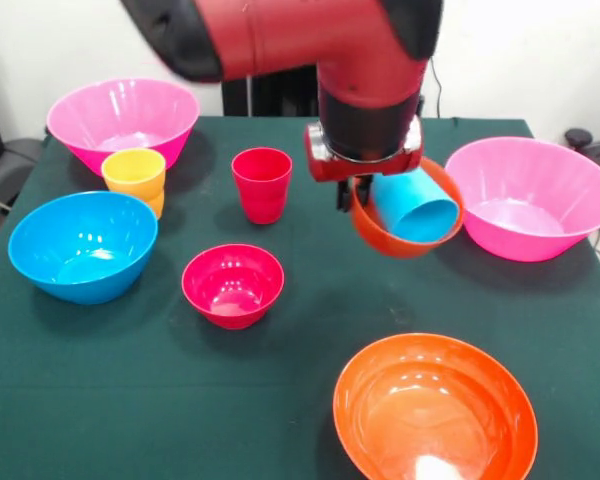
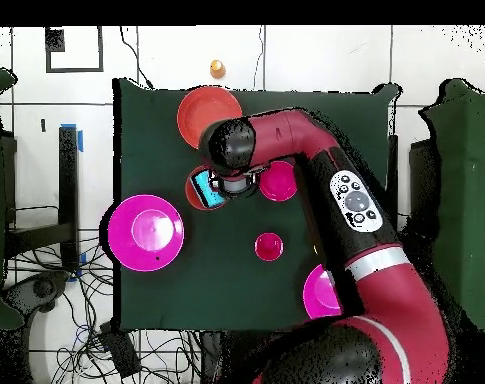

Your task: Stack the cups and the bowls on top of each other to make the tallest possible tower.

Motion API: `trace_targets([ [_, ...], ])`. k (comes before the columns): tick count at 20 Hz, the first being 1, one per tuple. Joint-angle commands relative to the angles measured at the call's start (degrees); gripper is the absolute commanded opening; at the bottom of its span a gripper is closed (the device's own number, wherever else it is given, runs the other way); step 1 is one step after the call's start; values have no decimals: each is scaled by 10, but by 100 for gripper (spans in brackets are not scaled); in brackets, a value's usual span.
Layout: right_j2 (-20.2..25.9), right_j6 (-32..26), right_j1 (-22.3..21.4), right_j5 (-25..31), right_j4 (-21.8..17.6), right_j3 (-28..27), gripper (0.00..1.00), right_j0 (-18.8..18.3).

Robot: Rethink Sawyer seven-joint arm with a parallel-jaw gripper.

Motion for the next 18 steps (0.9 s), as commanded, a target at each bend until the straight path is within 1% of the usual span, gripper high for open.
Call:
trace_targets([
  [1, -47, -16, -81, -102, -90, 5, 0, 29],
  [4, -62, 43, -97, -172, -105, 31, 0, 36],
  [6, -73, 91, -102, -220, -99, 51, 0, 41],
  [8, -80, 144, -98, -263, -63, 77, 0, 40],
  [9, -84, 156, -98, -279, -50, 86, 0, 40],
  [10, -90, 158, -104, -294, -50, 88, 0, 44],
  [12, -96, 137, -116, -258, -15, 104, 0, 44],
  [14, -115, 127, -131, -227, 1, 103, 0, 58],
  [15, -119, 123, -136, -214, 17, 109, 0, 59],
  [16, -123, 126, -140, -217, 27, 113, 0, 61],
  [18, -119, 102, -145, -195, 59, 127, 0, 54],
])
